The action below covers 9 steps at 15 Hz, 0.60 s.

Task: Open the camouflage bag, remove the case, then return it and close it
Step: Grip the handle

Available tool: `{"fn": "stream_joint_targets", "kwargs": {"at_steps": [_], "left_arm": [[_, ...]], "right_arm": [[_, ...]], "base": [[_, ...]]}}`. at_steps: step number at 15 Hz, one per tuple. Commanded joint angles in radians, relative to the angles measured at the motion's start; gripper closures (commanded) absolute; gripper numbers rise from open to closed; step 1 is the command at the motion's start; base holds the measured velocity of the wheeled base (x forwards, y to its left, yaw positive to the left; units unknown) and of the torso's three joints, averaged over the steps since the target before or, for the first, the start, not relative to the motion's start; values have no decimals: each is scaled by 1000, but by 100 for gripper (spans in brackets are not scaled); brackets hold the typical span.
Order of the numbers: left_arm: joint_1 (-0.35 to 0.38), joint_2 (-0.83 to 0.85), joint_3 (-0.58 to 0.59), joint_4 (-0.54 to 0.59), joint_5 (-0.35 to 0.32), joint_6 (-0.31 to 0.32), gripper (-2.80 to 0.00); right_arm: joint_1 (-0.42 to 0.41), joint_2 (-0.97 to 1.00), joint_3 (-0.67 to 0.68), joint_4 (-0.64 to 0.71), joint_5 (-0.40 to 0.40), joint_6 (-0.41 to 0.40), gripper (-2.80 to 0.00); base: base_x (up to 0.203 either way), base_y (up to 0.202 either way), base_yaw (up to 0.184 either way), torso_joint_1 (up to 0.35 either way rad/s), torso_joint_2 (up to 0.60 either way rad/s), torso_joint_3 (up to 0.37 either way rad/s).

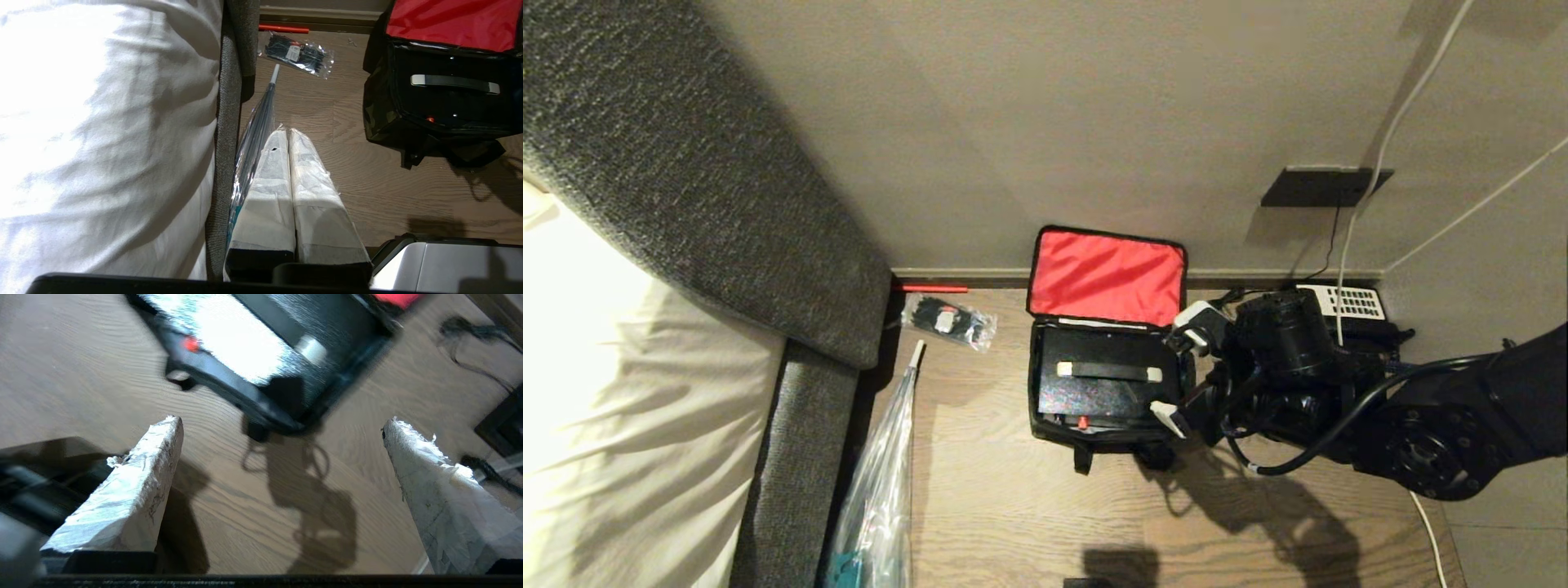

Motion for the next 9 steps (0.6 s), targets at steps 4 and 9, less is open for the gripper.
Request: {"fn": "stream_joint_targets", "kwargs": {"at_steps": [4,9], "left_arm": [[0,0,0,2,1,-1,0],[0,0,0,2,1,-1,0]], "right_arm": [[2,-2,2,-3,-1,-5,-280],[2,-3,5,-3,-3,-12,-280]], "base": [[0,0,0,0,0,0],[0,0,0,0,0,0]]}}
